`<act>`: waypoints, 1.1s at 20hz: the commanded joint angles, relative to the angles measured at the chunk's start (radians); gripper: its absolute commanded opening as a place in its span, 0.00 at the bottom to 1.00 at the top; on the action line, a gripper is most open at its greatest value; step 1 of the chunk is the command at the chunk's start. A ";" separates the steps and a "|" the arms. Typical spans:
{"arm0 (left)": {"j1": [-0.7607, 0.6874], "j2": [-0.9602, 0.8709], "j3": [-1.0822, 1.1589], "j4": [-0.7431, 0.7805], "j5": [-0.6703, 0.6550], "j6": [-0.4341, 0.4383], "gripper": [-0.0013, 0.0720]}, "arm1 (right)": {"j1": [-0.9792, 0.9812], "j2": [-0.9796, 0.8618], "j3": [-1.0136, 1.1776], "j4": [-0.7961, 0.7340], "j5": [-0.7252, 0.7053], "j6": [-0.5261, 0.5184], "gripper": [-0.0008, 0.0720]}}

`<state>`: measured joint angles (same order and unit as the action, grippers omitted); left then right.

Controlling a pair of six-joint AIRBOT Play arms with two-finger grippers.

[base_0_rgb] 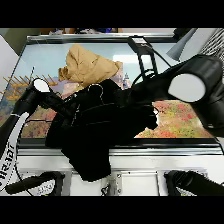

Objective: Fold the clothes and pants, and hang the long-sleeved shirts on hangers.

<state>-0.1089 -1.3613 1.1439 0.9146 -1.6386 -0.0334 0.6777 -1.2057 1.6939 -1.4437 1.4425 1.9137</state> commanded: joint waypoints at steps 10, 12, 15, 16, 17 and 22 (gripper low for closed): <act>0.001 0.000 0.000 0.000 -0.008 0.000 0.04 | -0.274 0.060 0.001 0.440 0.108 -0.422 0.99; 0.001 0.000 0.000 0.000 -0.008 0.000 0.04 | -0.275 0.060 0.000 0.435 0.109 -0.527 0.99; 0.001 0.000 0.000 0.000 -0.008 0.000 0.04 | -0.315 0.072 -0.003 0.435 0.115 -0.704 0.99; 0.001 0.000 0.000 0.000 -0.008 0.000 0.04 | -0.346 0.078 -0.005 0.439 0.125 -0.744 0.99; 0.001 0.000 0.000 0.000 -0.008 0.000 0.04 | -0.391 0.087 -0.012 0.454 0.142 -0.803 0.99; 0.001 0.000 0.000 0.000 -0.008 0.000 0.04 | -0.741 0.198 -0.275 0.845 0.163 -1.208 0.99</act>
<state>-0.1089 -1.3613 1.1439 0.9146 -1.6463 -0.0334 0.1146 -1.0618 1.5532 -0.8223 1.5902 0.9634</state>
